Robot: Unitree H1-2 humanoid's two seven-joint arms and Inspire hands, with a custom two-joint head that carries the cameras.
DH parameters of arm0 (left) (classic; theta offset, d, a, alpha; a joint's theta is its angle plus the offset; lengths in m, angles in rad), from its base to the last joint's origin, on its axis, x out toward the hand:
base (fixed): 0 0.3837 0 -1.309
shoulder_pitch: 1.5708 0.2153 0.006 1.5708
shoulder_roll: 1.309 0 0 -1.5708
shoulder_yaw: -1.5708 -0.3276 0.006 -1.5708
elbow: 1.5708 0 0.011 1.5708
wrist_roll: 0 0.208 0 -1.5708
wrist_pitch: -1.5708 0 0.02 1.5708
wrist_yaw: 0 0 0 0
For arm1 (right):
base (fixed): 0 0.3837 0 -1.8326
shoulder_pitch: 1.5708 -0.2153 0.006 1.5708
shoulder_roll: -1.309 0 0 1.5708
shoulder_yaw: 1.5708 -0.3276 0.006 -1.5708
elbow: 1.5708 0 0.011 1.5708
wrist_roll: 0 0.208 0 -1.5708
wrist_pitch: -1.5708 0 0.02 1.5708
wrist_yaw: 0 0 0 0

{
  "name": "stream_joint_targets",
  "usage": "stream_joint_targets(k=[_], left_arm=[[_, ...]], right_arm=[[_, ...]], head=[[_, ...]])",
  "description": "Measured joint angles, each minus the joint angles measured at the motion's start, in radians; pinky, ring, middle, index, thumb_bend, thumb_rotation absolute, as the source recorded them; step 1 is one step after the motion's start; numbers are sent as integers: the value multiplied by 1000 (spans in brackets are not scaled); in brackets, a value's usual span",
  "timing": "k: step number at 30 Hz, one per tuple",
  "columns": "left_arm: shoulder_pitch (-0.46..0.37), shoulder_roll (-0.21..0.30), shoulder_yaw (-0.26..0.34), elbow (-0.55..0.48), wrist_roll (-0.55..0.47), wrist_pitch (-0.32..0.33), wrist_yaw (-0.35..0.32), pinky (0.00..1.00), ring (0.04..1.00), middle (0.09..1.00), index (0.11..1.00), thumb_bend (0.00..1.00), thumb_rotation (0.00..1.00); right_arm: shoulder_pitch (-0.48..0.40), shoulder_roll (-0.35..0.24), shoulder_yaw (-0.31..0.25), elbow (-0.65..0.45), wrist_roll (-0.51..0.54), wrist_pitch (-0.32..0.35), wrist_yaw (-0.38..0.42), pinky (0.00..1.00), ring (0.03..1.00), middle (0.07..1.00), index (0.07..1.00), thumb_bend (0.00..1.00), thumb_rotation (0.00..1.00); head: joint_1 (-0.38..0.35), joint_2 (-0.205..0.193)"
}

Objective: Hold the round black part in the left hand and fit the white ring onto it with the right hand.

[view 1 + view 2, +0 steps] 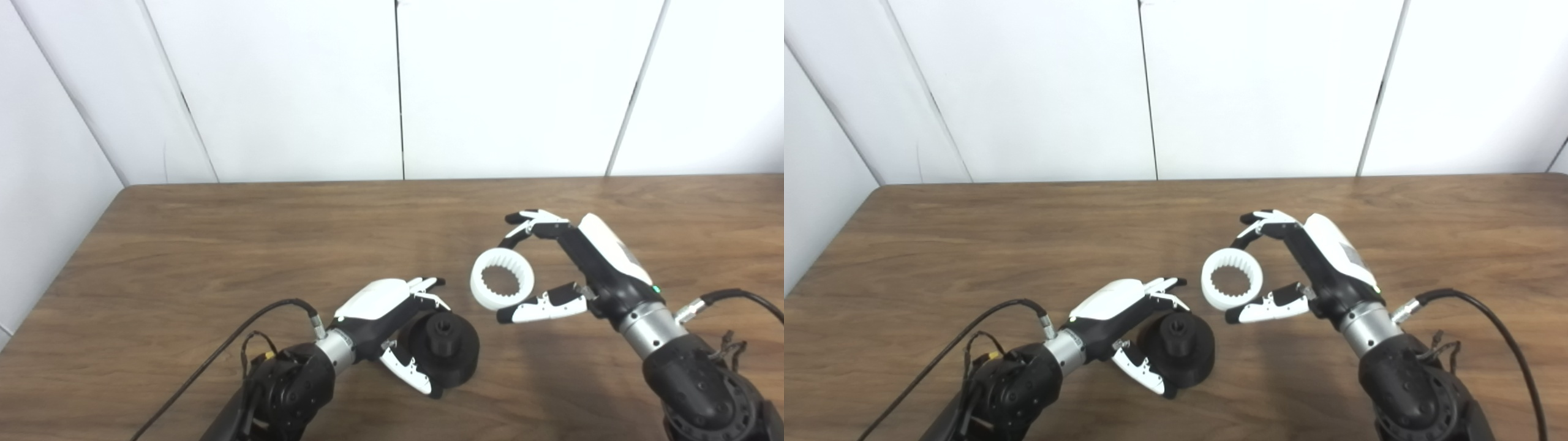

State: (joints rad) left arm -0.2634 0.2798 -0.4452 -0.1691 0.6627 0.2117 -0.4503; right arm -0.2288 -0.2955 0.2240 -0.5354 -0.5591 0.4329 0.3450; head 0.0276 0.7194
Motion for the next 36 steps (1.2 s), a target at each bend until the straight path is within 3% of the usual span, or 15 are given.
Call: stream_joint_targets(k=[9, 36], left_arm=[[0, 0, 0, -8, 5, 11, -11, 953, 1000, 1000, 702, 893, 191], [-3, 0, 1, -14, 10, 18, -25, 954, 1000, 1000, 701, 896, 190]], right_arm=[[0, 23, 40, 0, -16, 0, 4, 822, 924, 845, 491, 523, 157], [19, 44, 74, 78, -4, -18, 4, 832, 936, 848, 491, 523, 158]], head=[[5, 8], [0, 21]])
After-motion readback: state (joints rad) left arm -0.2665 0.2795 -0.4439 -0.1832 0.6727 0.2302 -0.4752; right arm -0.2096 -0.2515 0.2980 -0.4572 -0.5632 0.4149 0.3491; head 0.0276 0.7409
